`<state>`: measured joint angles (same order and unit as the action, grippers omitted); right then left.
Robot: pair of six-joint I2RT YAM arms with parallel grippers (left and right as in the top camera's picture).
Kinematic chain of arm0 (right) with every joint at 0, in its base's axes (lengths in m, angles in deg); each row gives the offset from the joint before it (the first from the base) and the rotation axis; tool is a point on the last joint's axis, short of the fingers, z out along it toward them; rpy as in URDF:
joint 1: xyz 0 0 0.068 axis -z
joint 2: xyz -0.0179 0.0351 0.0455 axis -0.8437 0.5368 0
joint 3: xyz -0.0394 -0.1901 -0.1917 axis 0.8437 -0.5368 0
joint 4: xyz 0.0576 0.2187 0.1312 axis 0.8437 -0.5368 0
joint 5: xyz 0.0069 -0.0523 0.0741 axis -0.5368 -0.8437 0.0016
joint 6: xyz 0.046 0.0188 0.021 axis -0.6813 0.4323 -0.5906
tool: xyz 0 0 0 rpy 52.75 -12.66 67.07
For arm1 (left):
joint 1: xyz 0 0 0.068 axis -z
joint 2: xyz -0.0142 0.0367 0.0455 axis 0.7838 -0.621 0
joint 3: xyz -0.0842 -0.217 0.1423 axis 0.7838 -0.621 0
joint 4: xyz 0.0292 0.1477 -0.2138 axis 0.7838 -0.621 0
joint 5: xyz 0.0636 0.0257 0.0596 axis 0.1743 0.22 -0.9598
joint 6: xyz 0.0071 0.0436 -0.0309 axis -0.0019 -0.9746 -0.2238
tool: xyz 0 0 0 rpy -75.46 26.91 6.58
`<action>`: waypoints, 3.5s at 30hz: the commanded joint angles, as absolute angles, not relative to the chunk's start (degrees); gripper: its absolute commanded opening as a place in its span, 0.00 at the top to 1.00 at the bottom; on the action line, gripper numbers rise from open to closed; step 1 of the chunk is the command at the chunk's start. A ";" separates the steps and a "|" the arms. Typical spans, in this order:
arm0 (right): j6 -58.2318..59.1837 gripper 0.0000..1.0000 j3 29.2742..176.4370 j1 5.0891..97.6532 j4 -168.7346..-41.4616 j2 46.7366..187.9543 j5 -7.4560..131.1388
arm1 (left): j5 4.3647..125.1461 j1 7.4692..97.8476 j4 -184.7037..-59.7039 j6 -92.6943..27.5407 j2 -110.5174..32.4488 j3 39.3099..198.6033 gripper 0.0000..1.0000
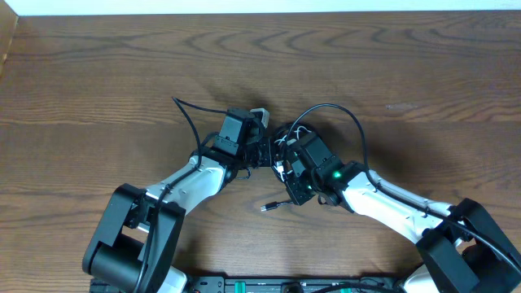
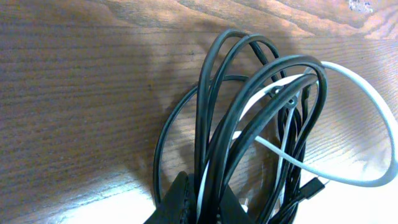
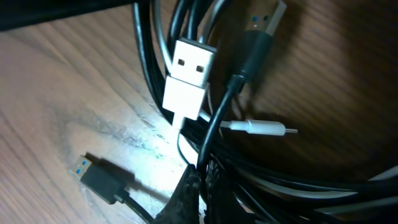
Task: Untangle cables
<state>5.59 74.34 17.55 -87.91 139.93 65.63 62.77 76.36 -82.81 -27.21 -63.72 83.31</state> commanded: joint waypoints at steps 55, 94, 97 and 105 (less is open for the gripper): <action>-18.36 0.99 75.04 24.24 -86.42 140.02 43.34 | 86.28 72.19 -79.72 -27.19 -63.94 83.09 0.92; -17.53 0.99 79.06 40.58 -108.23 112.88 15.45 | 82.90 66.11 -77.56 -29.72 -63.74 83.11 0.93; -17.51 0.99 79.04 45.81 -108.67 112.88 19.60 | 82.94 61.76 -77.87 -29.72 -62.65 83.11 0.92; -7.48 0.89 79.04 51.43 -105.15 113.38 54.68 | 86.81 57.26 -77.60 -26.05 -54.94 84.31 0.92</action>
<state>-13.51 78.96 51.27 -106.01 113.18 36.56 83.57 56.82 -77.89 -27.87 -59.35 83.11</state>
